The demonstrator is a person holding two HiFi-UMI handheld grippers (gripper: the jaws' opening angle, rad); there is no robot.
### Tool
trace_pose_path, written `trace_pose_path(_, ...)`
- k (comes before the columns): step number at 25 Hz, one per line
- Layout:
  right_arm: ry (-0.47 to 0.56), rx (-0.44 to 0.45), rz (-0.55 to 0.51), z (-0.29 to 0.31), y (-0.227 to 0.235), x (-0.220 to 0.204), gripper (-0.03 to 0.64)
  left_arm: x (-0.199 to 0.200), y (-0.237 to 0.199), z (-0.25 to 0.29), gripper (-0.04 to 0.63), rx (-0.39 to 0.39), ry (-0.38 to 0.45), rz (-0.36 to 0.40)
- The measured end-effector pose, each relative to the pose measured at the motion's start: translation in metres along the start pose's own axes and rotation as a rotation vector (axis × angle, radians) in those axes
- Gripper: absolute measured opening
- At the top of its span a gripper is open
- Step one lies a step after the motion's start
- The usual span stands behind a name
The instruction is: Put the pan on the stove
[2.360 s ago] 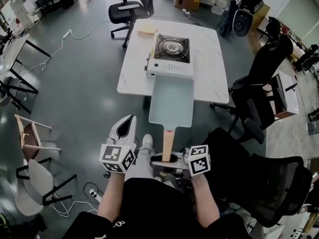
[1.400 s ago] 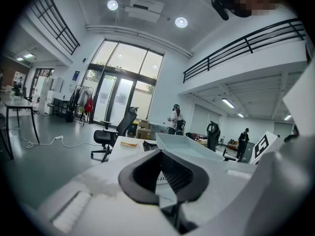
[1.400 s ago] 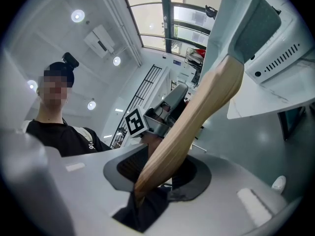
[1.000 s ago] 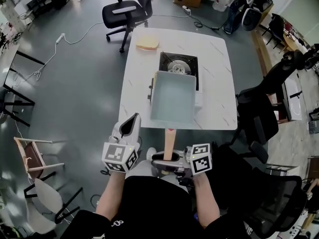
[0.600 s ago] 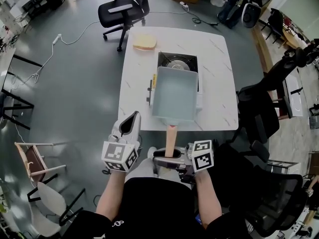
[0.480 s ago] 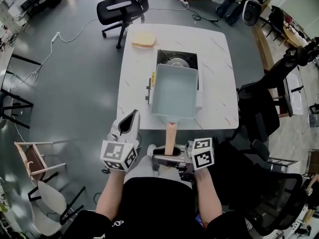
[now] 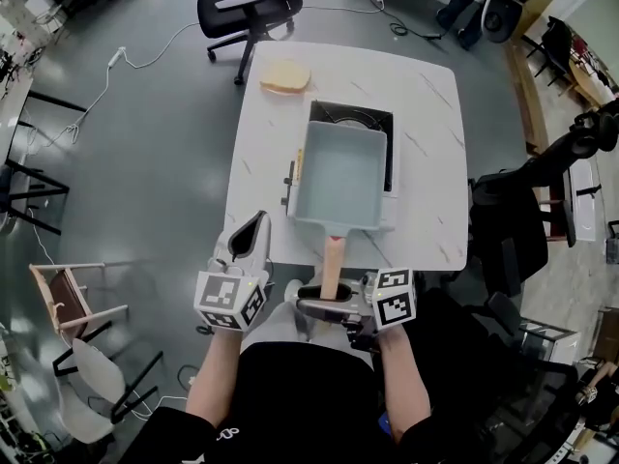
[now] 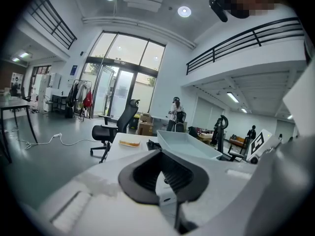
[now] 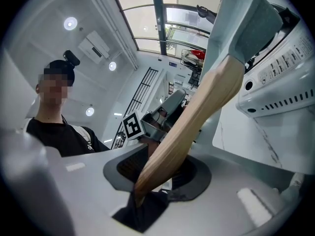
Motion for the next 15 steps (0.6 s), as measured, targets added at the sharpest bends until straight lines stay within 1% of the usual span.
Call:
trace_pose_path(7,-0.024,-0.006,0.017,-0.014,0.020,0.026,0.130,0.001,-0.001,0.027,-0.010,0.026,-0.020,-0.009)
trace_pose_path(15,-0.024,-0.001,0.035,-0.020,0.036,0.042,0.130,0.002,-0.003,0.048,-0.011,0.037,-0.028,0.001)
Point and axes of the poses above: the fingertips, and each gripper's own axes: z forward along the fingers, y to its right, x out of its top, the point moved 9 cm from there along -z, backward along the fingers, and after that the axes turned 1 degree about x, right-handed, at the moved point
